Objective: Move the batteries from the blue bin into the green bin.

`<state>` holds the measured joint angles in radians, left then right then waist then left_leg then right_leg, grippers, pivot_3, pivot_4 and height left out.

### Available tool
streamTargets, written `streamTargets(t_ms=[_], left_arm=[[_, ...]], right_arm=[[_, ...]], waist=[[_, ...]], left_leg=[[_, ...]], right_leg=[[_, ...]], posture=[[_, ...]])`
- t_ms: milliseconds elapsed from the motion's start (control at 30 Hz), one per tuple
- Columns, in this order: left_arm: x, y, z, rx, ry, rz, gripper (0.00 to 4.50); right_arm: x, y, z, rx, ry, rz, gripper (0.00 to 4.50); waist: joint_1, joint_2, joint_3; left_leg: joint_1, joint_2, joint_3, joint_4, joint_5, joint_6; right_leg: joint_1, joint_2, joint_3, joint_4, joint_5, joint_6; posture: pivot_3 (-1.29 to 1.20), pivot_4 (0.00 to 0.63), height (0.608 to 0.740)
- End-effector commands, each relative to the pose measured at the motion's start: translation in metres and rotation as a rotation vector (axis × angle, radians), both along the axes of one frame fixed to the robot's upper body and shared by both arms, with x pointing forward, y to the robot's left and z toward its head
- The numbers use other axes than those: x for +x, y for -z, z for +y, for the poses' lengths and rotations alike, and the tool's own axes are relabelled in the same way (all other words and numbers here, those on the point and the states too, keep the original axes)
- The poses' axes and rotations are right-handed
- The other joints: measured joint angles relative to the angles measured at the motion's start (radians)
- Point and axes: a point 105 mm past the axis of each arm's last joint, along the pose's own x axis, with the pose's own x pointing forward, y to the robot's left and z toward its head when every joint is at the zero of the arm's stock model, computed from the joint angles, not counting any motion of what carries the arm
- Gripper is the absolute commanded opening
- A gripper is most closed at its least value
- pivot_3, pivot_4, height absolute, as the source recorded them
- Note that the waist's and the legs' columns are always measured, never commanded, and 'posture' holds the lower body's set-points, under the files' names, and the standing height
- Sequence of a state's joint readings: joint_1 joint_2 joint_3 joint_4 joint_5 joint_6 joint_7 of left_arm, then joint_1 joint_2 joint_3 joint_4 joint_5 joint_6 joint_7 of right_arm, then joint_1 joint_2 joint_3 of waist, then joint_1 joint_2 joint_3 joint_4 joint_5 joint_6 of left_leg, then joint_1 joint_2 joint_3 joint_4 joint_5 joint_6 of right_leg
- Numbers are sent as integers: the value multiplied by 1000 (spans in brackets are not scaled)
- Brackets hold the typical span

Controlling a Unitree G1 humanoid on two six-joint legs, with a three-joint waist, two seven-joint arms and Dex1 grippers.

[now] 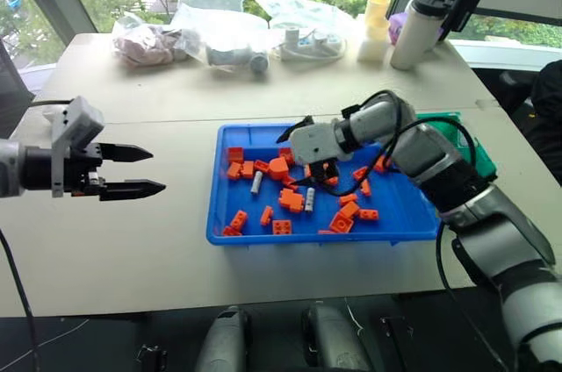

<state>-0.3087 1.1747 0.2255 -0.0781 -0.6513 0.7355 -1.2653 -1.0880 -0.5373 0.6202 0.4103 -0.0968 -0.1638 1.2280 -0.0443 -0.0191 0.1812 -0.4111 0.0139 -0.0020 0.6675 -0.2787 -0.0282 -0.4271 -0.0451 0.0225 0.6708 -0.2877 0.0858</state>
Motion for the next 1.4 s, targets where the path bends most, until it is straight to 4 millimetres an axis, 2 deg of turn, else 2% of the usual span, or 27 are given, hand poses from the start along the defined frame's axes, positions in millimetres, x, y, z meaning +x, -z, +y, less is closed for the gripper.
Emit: streamTargets(t_ms=[33,200,267,333,400,433,567,700,767,900,1000,1100,1167,1233,1300,1400], left_arm=[[-7,-6,-11,-54,9,-48,4489],[-16,1,-17,-90,-12,-45,4489],[-17,3,-19,-101,-30,-49,4489],[-19,4,-20,-115,-44,-55,4489],[-24,6,-20,-132,-62,-51,4489],[-26,6,-21,-134,-67,-50,4489],[-24,8,-23,-150,-80,-54,4489],[-16,11,-27,-170,-70,-57,4489],[-11,11,-29,-177,-61,-59,4489],[4,9,-40,-208,-25,-65,4489],[10,9,-45,-215,-6,-65,4489],[16,9,-53,-234,13,-67,4489],[17,11,-55,-241,19,-66,4489],[17,12,-54,-246,19,-65,4489],[16,14,-51,-249,16,-64,4489],[14,16,-51,-252,14,-62,4489]], right_arm=[[-2,2,17,-101,-168,-99,4490],[-4,6,29,-157,-287,-129,4490],[-2,2,36,-110,-229,-25,4490],[-2,-3,40,-32,-111,187,4490],[-9,-45,49,236,75,599,4490],[-16,-57,47,298,95,699,4490],[-14,-47,21,344,364,716,4490],[-11,-50,3,557,793,968,4490],[-14,-43,-1,625,903,1033,4490],[-19,-8,-2,693,1044,983,4490],[-20,3,1,715,1103,966,4490],[-24,14,22,686,1128,976,4490],[-23,19,30,672,1166,975,4490],[-22,18,30,677,1178,962,4490],[-19,9,24,681,1184,874,4490],[-9,-7,10,698,1179,648,4490]], waist=[[-3,0,0],[0,0,0],[0,0,0],[0,0,0],[0,0,0],[1,0,0],[22,-2,-1],[27,-1,-1],[26,-1,-1],[28,-2,-2],[22,-2,-2],[9,-2,-2],[-1,-2,-2],[-9,-2,-2],[-7,-2,-2],[0,-2,-2]], left_leg=[[0,0,0,0,0,0],[1,1,-1,0,0,-1],[1,1,-1,0,1,-1],[2,1,-1,0,1,-2],[2,1,-1,0,1,-2],[2,1,-1,0,1,-2],[2,0,-5,0,1,-2],[2,-1,-3,0,1,-2],[2,-1,-3,-1,1,-3],[2,-1,-3,-1,1,-3],[2,-2,-1,-1,1,-3],[2,-2,0,-1,1,-3],[3,-2,0,-1,1,-3],[3,-1,0,-1,1,-3],[3,-1,-1,-1,1,-3],[3,-2,-1,-1,1,-3]], right_leg=[[0,0,0,0,0,0],[0,-1,0,2,0,0],[0,-1,0,2,0,0],[0,-1,0,3,0,0],[0,-2,0,8,0,0],[-1,-2,0,10,0,-1],[-1,-5,-2,9,0,-1],[0,-6,-1,7,0,-1],[-2,-5,0,8,0,-2],[-2,-5,-1,9,0,-2],[-2,-4,-1,9,0,-2],[-3,-2,0,10,0,-1],[-3,-2,0,11,0,-1],[-3,-1,0,12,0,-1],[-3,-1,0,12,0,-1],[-3,-2,0,11,0,-1]], posture=[[0,150,740],[0,150,740],[0,150,740],[0,150,740],[0,150,740],[0,150,740],[0,150,740],[0,150,740],[0,150,740],[0,150,740],[0,150,740],[0,150,740],[0,150,740],[0,150,740],[0,150,740],[0,150,740]])
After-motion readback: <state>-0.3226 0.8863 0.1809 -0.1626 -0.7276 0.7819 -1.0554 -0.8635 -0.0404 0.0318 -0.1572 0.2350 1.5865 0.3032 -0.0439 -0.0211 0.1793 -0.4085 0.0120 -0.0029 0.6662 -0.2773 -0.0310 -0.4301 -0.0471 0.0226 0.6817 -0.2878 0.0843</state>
